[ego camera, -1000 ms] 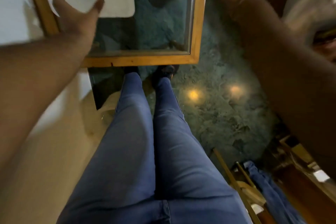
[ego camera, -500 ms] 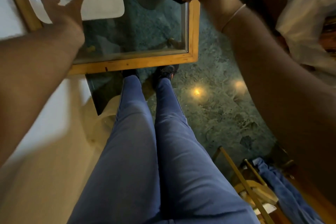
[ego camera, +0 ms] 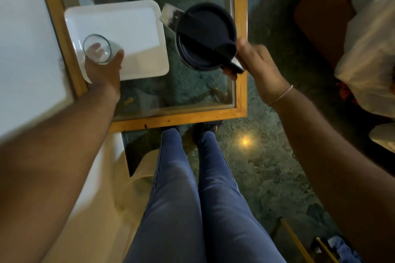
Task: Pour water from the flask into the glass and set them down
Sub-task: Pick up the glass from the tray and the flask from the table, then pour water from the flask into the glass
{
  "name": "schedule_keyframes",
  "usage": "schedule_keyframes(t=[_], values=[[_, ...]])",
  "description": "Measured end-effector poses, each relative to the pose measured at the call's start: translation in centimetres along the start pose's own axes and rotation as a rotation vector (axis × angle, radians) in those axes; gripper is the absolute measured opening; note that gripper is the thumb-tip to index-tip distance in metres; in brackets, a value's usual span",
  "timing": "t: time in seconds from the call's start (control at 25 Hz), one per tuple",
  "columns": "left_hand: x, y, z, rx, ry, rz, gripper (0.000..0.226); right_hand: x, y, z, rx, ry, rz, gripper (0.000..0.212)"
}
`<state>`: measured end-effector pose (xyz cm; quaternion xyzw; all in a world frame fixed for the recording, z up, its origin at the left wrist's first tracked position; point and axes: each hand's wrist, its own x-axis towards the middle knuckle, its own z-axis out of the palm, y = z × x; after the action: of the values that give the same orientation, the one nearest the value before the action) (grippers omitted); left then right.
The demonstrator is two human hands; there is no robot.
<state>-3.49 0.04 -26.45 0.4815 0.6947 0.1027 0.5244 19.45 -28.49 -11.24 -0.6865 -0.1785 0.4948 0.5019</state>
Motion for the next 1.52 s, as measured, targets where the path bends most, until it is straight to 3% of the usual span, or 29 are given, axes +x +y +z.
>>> schedule_keyframes(t=[0.24, 0.4, 0.52, 0.68, 0.84, 1.0, 1.12, 1.2, 1.36, 1.52], values=[[-3.2, 1.3, -2.1, 0.237, -0.087, 0.199, 0.07, 0.4, -2.4, 3.4, 0.128, 0.232, -0.055, 0.071], [-6.2, 4.0, -3.8, 0.295, -0.084, 0.329, 0.066, 0.9, -6.1, 3.5, 0.178, 0.333, -0.088, 0.064], [-10.0, 7.4, -5.2, 0.24, -0.098, 0.34, 0.067, -1.0, -11.0, 2.9, 0.215, 0.329, -0.131, 0.076], [-16.9, 15.4, -8.0, 0.162, -0.113, 0.455, 0.077, -4.7, -20.8, 2.9, 0.304, 0.357, -0.229, 0.087], [-23.5, 25.4, -12.1, 0.182, -0.075, 0.616, 0.079, -8.2, -31.9, 2.5, 0.373, 0.463, -0.299, 0.078], [-29.7, 35.1, -16.4, 0.052, -0.003, 0.722, 0.073, -12.0, -42.5, 1.5, 0.424, 0.496, -0.357, 0.079], [-34.1, 41.5, -18.6, -0.074, 0.021, 0.83, 0.061, -14.3, -49.4, 0.7, 0.44, 0.469, -0.41, 0.081], [-36.6, 44.9, -19.6, -0.137, 0.007, 0.895, 0.053, -15.7, -53.5, 0.2, 0.446, 0.454, -0.443, 0.071], [-41.3, 51.4, -22.1, -0.151, -0.053, 1.017, 0.056, -18.2, -62.1, -0.7, 0.441, 0.433, -0.513, 0.047], [-45.1, 57.1, -24.6, -0.16, -0.07, 1.116, 0.071, -20.9, -70.9, -1.7, 0.298, 0.332, -0.551, 0.055]])
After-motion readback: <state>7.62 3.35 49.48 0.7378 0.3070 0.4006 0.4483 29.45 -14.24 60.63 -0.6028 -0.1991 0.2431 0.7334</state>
